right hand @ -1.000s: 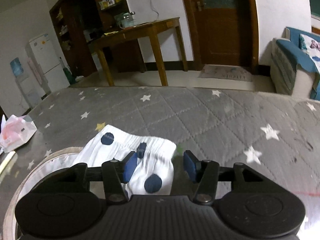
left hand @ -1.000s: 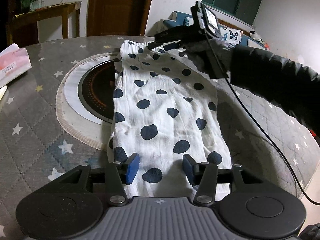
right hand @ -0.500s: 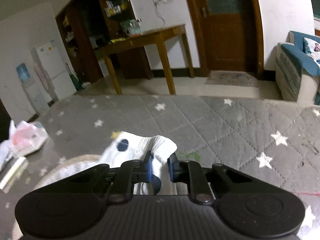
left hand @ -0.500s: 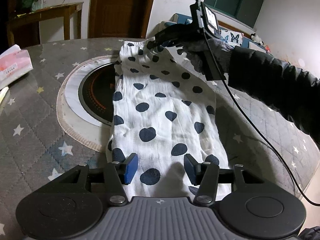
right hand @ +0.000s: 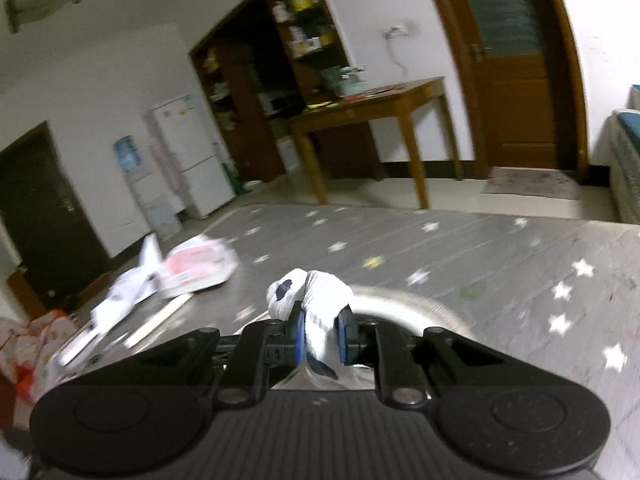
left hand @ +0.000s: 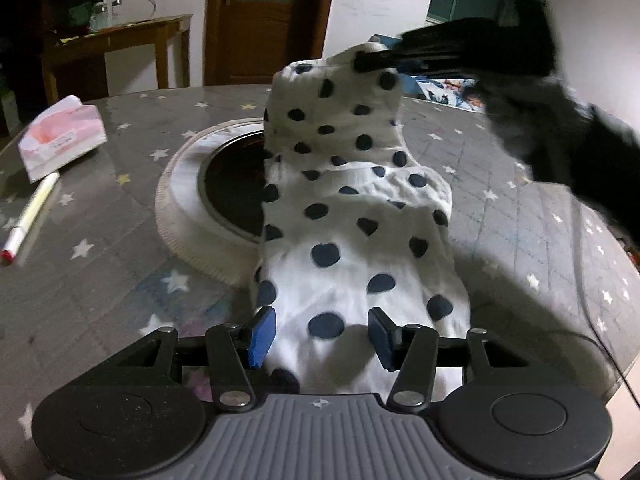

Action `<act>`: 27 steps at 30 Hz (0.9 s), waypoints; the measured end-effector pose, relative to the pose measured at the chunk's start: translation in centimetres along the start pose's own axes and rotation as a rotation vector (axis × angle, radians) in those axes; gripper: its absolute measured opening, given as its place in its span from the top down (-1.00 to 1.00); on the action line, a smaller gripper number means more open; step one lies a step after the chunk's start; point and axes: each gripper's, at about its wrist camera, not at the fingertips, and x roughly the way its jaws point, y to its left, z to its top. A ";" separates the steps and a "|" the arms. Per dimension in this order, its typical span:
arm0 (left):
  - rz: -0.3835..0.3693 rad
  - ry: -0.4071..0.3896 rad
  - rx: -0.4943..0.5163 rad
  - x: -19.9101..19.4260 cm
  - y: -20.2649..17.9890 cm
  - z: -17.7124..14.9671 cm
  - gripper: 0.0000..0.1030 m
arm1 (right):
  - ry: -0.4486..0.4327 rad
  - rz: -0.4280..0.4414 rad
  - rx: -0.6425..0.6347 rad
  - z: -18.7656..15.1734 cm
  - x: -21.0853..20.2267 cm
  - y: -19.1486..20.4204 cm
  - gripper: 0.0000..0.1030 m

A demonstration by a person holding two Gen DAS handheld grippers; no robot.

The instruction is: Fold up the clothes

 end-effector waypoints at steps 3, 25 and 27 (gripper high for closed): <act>0.022 -0.001 0.002 -0.7 0.2 -0.7 -0.07 | 0.005 0.051 -0.001 -2.1 -2.4 2.4 0.73; 0.160 -0.153 -0.074 -6.5 4.1 -0.7 -0.08 | 0.136 0.280 -0.538 -16.6 -10.1 15.4 0.57; 0.142 -0.161 -0.065 -6.5 3.7 -0.3 -0.08 | 0.166 0.292 -0.565 -17.3 -10.4 15.6 0.56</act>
